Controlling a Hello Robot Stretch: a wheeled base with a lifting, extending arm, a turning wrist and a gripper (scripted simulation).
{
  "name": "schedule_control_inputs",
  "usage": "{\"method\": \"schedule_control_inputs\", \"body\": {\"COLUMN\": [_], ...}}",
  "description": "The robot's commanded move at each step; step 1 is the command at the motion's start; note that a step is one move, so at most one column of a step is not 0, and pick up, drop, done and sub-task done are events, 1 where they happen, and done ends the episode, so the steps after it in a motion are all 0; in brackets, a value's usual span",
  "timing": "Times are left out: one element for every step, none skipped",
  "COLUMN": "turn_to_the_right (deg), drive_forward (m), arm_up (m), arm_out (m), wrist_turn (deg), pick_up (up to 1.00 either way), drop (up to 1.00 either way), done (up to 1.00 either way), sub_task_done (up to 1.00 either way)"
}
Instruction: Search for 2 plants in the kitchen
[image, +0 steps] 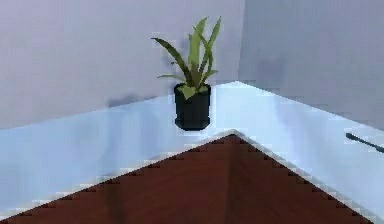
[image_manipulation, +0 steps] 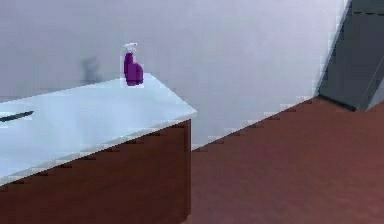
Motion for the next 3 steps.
{"method": "schedule_control_inputs", "body": {"turn_to_the_right": [-27.0,0.0,27.0], "drive_forward": [0.0,0.05,0.0], "arm_up": [0.0,0.0,0.0], "arm_out": [0.0,0.0,0.0], "wrist_turn": [0.0,0.0,0.0], "pick_up": [0.0,0.0,0.0], "drop": [0.0,0.0,0.0], "done": [0.0,0.0,0.0], "sub_task_done": [0.0,0.0,0.0]}}
